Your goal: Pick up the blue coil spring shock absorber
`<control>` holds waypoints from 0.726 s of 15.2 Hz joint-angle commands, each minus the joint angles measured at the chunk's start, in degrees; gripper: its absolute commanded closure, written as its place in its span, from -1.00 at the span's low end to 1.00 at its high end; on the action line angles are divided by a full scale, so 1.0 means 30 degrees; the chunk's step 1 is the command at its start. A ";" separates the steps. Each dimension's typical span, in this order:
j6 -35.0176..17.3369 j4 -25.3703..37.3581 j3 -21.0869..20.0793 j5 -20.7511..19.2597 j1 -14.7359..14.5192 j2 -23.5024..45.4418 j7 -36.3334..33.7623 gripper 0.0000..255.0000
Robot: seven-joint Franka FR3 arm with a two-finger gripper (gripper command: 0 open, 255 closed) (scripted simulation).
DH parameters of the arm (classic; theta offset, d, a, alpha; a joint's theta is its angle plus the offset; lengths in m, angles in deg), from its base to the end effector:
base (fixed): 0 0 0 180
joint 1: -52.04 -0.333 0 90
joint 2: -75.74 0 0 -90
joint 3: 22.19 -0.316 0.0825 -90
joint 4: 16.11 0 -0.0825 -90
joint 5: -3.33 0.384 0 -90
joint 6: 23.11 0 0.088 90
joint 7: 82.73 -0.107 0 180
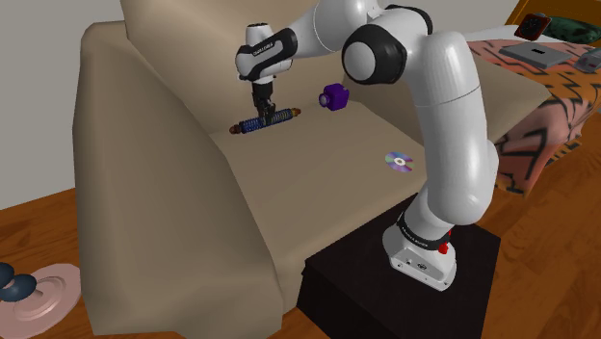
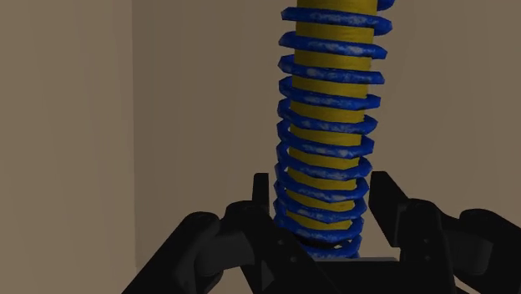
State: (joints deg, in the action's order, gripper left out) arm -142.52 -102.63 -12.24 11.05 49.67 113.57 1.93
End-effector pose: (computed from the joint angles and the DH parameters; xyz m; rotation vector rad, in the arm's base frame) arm 0.6985 -0.0670 0.2744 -2.4472 -1.8729 0.0720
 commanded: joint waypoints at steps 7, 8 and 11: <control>0.1357 0.0351 0.0175 -0.0209 0.0008 -0.0868 -0.0078 1.00; 0.1552 0.0436 0.0189 -0.0232 0.0003 -0.0979 -0.0093 1.00; 0.2147 0.0721 0.0228 -0.0297 -0.0010 -0.1294 -0.0135 1.00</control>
State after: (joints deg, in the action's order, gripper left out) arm -136.75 -100.89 -11.57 10.23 49.71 109.97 1.66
